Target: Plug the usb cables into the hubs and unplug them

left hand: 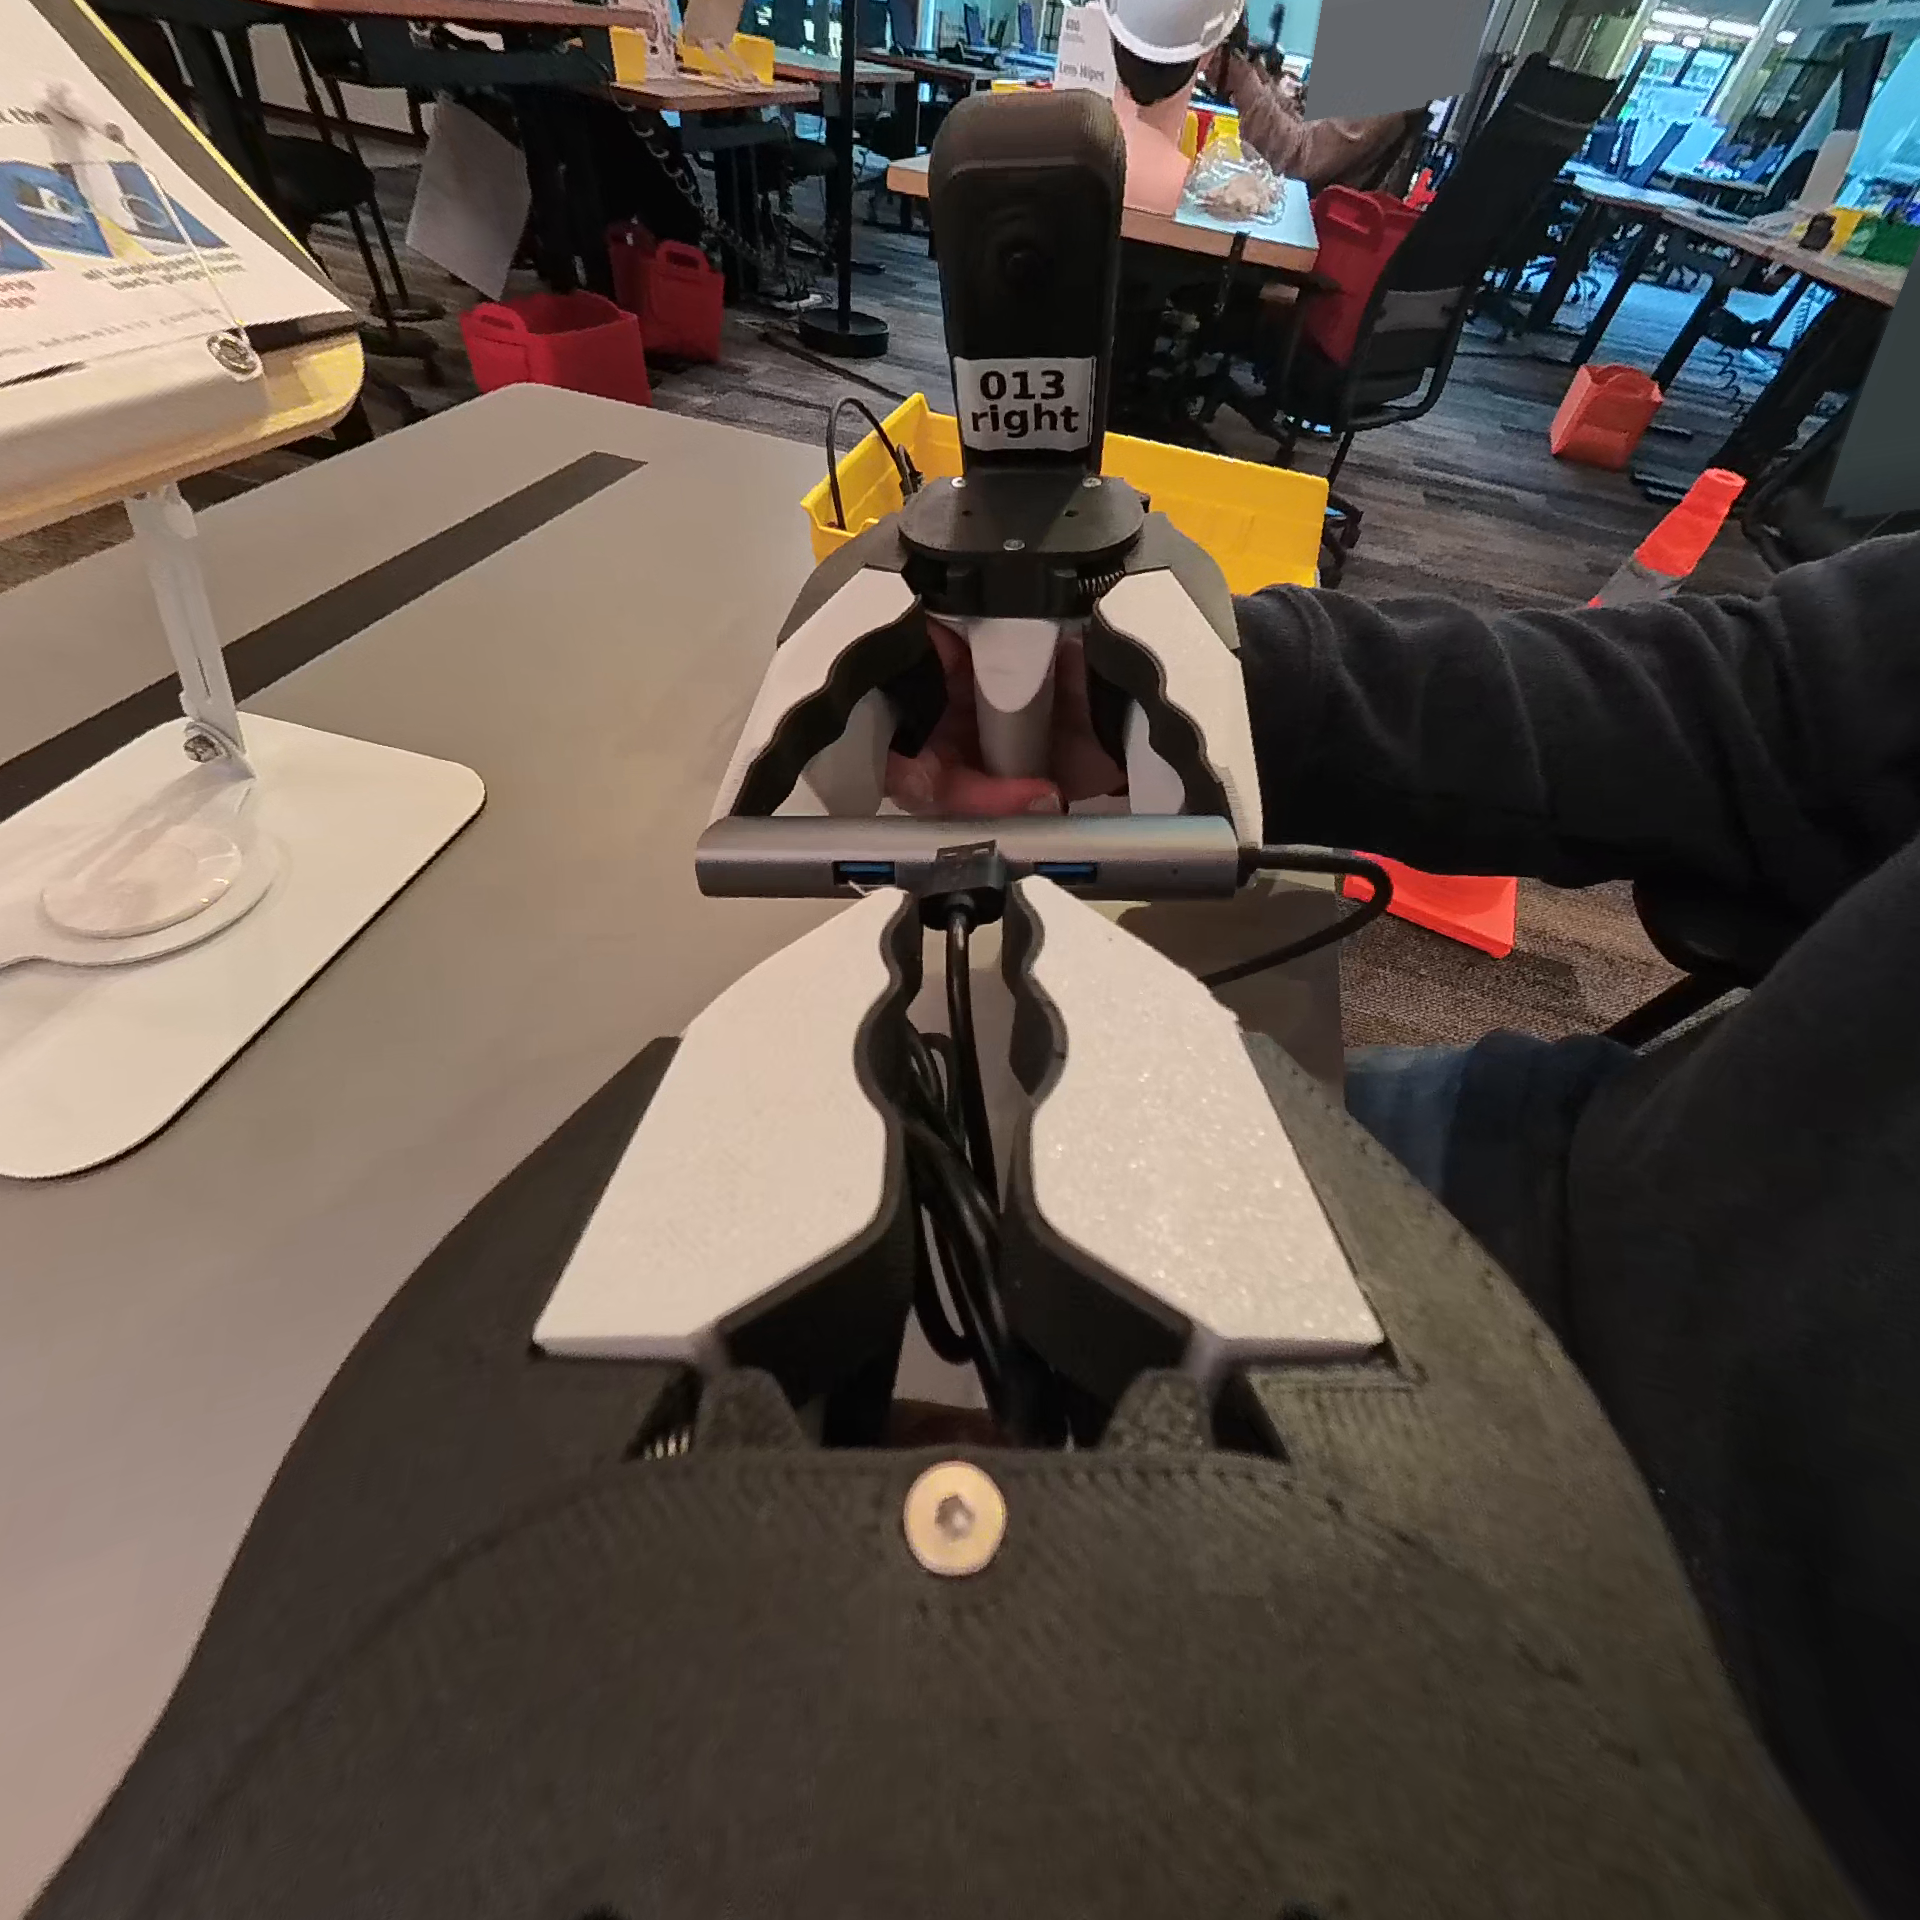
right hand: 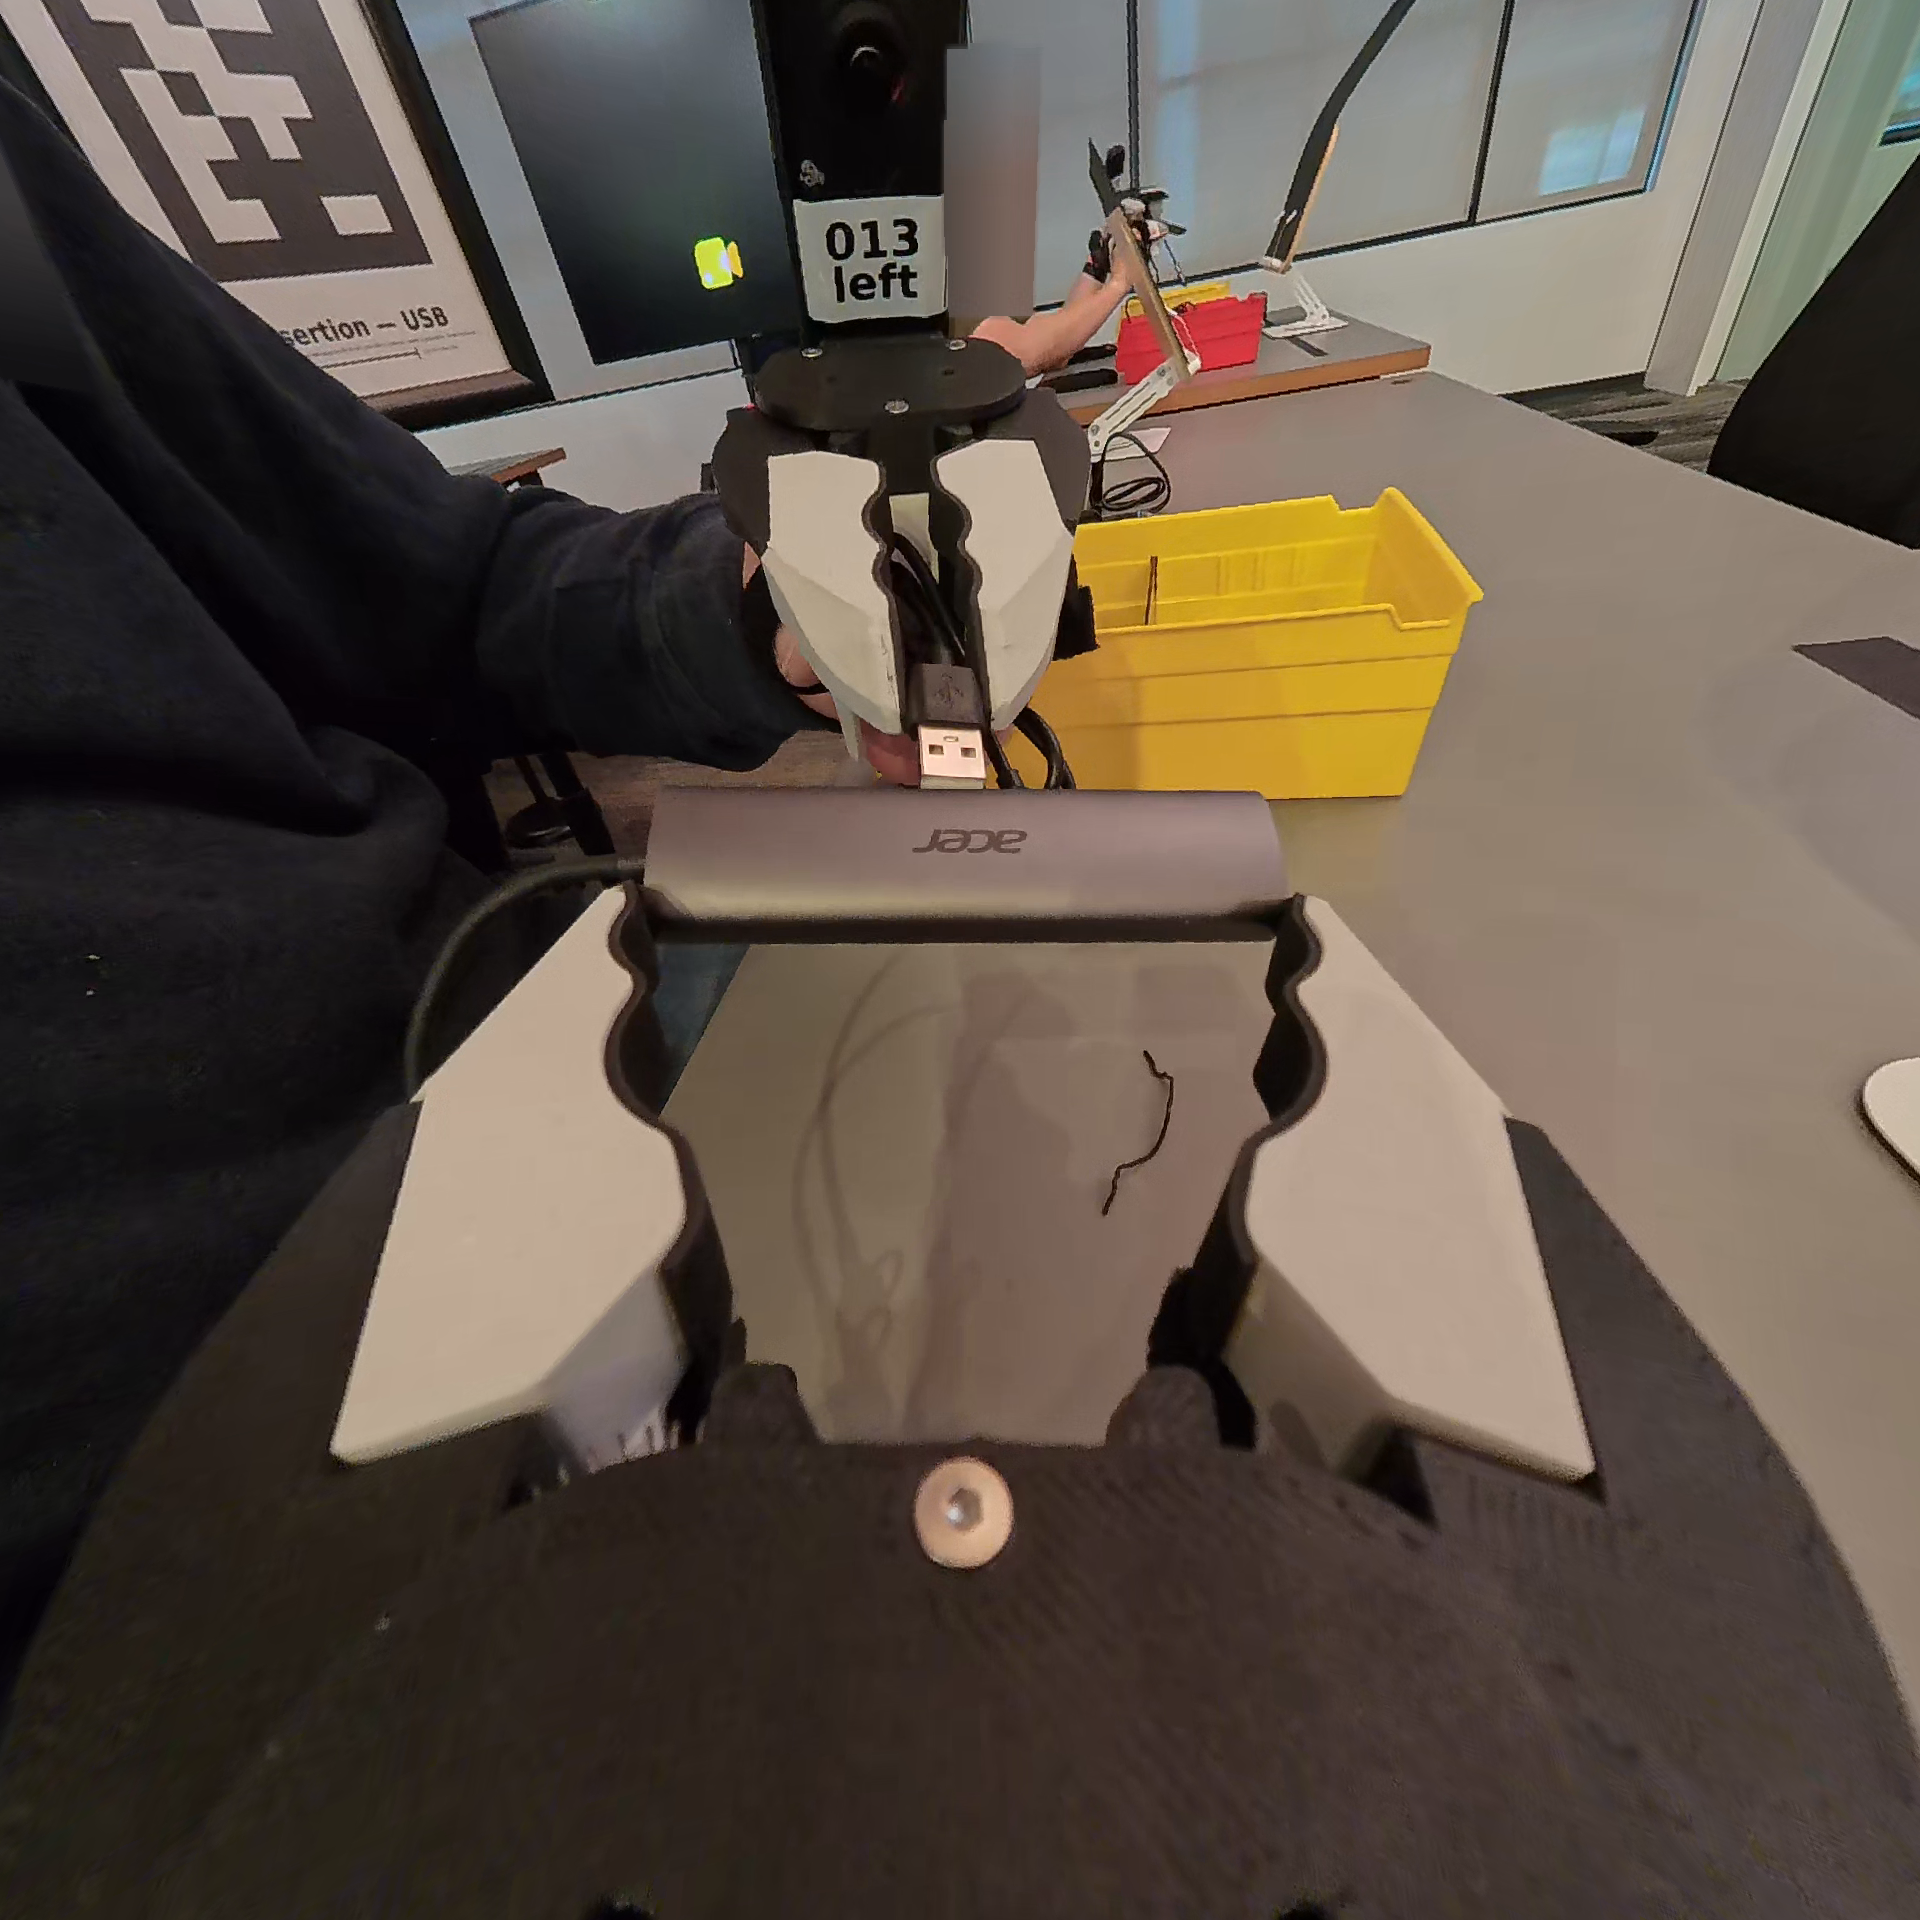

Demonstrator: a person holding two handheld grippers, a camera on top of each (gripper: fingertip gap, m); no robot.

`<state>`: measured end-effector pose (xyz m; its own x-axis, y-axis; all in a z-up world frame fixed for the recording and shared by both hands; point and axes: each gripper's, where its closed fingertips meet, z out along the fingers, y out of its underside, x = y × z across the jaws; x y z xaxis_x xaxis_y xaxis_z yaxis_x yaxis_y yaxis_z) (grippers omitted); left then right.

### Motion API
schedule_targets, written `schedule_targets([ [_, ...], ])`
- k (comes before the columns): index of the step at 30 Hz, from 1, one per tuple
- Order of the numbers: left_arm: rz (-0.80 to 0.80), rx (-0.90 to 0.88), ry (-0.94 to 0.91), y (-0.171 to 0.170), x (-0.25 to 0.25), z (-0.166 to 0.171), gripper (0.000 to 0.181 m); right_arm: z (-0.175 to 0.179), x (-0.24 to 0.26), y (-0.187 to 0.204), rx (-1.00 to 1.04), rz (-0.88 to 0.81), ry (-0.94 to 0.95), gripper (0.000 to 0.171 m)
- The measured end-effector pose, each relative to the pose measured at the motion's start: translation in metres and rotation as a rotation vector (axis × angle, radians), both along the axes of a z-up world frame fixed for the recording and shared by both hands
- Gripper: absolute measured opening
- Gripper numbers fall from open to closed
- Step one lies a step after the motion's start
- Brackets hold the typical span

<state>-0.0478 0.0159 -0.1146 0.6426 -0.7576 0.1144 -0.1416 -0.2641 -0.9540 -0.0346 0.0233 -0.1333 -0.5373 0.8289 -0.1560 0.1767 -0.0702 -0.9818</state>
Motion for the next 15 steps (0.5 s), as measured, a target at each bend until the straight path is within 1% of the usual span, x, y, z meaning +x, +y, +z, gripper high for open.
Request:
schedule_targets([
  [15,-0.018,0.003,0.005,-0.0021,0.0029,-0.0002,0.015,0.0038,0.0043,-0.0031,-0.074,0.038,0.01,0.115],
])
